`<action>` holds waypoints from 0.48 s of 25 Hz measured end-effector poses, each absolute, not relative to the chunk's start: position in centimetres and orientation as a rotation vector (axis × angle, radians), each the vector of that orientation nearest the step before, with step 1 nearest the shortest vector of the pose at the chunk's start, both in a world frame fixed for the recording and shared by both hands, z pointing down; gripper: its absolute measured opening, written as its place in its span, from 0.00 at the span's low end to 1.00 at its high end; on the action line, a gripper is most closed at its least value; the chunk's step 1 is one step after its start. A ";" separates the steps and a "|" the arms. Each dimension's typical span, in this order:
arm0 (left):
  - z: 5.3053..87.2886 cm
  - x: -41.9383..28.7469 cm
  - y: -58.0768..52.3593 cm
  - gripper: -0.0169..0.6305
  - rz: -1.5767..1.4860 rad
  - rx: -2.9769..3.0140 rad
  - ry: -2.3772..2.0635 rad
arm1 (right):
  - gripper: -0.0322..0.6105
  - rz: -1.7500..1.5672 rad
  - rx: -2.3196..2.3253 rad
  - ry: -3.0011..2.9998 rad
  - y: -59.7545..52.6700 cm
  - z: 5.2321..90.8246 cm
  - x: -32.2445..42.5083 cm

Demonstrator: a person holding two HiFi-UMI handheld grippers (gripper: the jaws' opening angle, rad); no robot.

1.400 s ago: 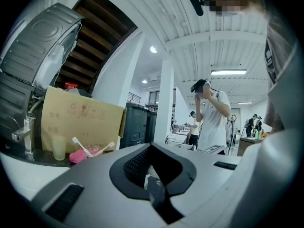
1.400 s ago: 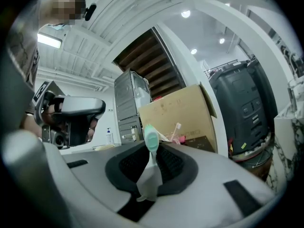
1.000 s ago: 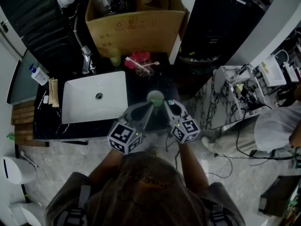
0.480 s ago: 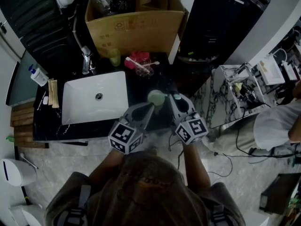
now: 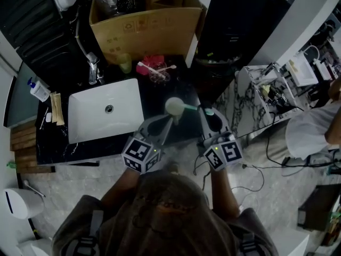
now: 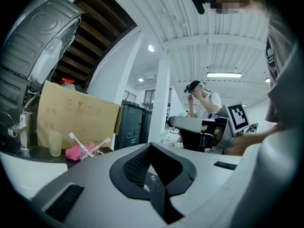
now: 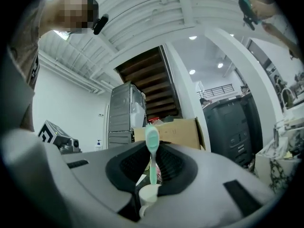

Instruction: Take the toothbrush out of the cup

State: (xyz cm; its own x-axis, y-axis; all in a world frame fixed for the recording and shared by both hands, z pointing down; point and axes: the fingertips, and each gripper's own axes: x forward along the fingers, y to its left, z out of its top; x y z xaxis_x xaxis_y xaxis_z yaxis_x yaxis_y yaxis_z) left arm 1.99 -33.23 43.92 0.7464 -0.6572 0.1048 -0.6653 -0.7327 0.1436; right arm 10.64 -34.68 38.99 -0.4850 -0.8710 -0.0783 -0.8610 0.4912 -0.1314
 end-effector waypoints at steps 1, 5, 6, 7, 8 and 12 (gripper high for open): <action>44.0 1.9 -33.1 0.03 0.074 2.777 -1.054 | 0.11 -0.111 -1.526 2.585 -34.2 38.8 10.7; 44.3 1.7 -32.6 0.03 0.076 2.785 -1.016 | 0.11 -0.104 -1.578 2.555 -32.0 38.4 11.0; 44.4 1.8 -32.3 0.03 0.074 2.788 -1.001 | 0.11 -0.105 -1.596 2.550 -31.3 38.4 11.1; 44.4 1.9 -32.0 0.03 0.072 2.791 -0.985 | 0.11 -0.110 -1.615 2.543 -30.6 38.6 11.2; 44.5 2.1 -31.8 0.03 0.070 2.796 -0.967 | 0.11 -0.117 -1.631 2.535 -29.9 38.7 11.2; 44.9 2.4 -30.9 0.03 0.073 2.812 -0.914 | 0.11 -0.146 -1.685 2.504 -27.1 39.6 11.4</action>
